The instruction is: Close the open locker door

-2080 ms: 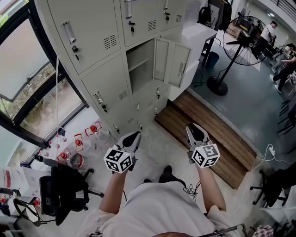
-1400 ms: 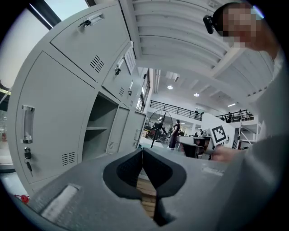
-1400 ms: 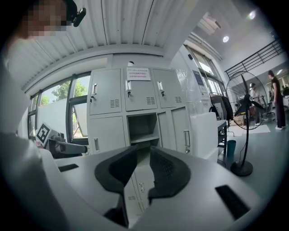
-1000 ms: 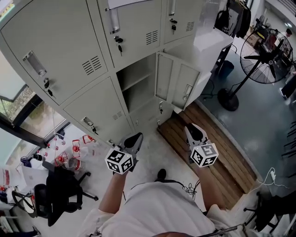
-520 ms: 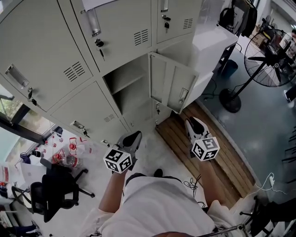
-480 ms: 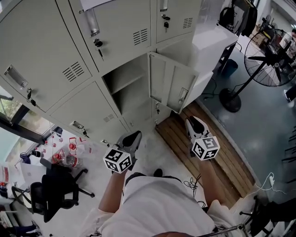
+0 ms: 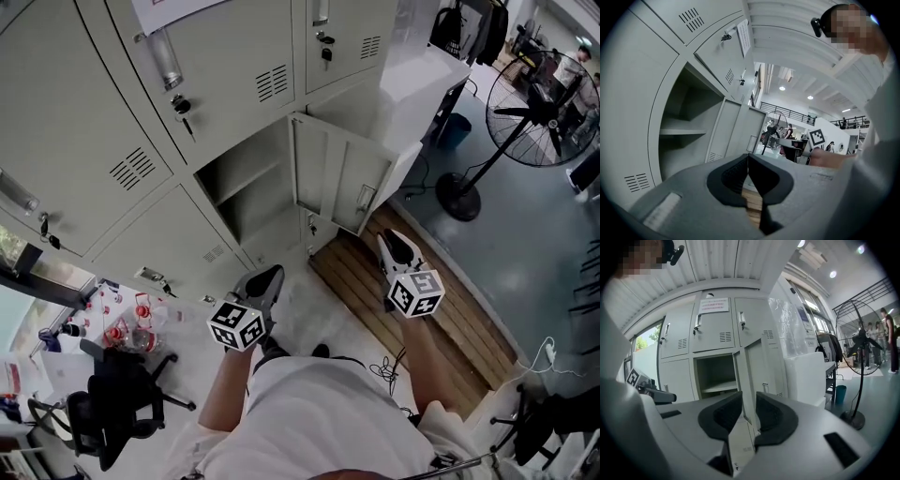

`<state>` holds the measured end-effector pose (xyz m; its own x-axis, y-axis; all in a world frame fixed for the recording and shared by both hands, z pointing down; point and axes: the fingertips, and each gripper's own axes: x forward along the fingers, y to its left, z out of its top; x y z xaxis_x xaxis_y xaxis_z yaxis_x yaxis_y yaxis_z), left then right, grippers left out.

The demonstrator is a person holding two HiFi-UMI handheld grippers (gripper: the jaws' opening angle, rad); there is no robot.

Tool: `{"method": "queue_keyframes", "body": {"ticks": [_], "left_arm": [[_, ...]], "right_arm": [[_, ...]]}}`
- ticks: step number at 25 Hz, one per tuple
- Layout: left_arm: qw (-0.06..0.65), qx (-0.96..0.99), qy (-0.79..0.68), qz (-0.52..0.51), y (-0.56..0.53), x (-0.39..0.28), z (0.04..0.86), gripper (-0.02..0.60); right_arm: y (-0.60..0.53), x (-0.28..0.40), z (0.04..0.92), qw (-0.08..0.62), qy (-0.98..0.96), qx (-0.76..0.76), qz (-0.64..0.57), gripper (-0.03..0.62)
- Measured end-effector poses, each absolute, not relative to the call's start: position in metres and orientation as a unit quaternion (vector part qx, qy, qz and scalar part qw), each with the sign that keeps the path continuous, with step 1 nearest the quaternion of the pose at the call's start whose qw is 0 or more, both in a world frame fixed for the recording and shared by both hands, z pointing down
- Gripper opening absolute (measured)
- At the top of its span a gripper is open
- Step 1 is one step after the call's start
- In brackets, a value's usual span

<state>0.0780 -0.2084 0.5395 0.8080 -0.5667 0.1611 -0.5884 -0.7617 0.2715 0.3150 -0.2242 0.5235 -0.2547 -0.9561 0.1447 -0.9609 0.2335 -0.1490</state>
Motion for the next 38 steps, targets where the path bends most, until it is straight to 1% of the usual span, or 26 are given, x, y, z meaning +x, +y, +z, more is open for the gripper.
{"method": "queue_keyframes", "body": {"ticks": [9,19,27,38], "left_arm": [[0.153,0.949,-0.274,0.033,-0.244,0.082,0.533,0.015],[0.163,0.945,-0.284,0.032,-0.272,0.066,0.537,0.015],[0.17,0.94,-0.293,0.034,-0.278,0.059,0.542,0.015],[0.172,0.936,-0.306,0.034,-0.27,0.04,0.544,0.015]], "right_arm": [[-0.264,0.328,0.527,0.023,-0.758,0.643,0.108,0.08],[-0.308,0.349,0.54,0.029,-0.737,0.662,0.132,0.091],[-0.328,0.353,0.534,0.035,-0.739,0.662,0.12,0.109],[-0.335,0.349,0.54,0.062,-0.744,0.656,0.108,0.109]]}}
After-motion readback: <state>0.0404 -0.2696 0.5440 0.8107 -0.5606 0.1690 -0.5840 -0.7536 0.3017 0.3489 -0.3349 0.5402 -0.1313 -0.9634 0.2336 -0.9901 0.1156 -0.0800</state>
